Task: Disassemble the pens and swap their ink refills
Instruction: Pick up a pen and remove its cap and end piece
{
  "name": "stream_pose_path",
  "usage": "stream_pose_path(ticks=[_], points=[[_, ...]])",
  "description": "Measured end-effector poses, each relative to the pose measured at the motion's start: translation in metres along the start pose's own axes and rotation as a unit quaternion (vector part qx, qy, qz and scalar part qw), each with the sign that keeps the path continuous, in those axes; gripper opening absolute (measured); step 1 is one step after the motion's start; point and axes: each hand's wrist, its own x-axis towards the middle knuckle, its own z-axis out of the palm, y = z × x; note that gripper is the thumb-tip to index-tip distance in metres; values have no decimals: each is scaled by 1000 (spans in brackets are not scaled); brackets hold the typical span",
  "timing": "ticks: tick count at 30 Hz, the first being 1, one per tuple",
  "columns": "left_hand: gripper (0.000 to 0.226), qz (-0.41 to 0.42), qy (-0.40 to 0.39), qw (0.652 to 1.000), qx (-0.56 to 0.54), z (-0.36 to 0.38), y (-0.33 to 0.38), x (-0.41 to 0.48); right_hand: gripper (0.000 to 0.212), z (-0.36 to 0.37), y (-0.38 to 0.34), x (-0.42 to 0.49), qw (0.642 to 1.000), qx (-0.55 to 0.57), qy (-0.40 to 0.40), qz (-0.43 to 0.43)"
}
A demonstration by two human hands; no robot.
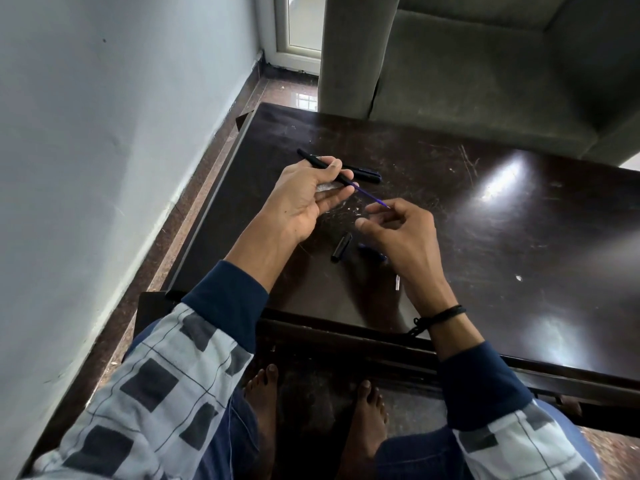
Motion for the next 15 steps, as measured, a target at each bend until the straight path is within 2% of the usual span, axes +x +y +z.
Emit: stream_pose_path(ticks=[3,8,15], points=[[4,-2,-4,1000,3,-1,0,0,20,0,-3,-1,997,70,-2,-14],[4,-21,-26,999,16,2,-1,-3,15,1,-4,-2,996,81,14,-39],[5,-27,-32,999,7,4,0,-5,15,1,-5,-4,986,157,29,-44]])
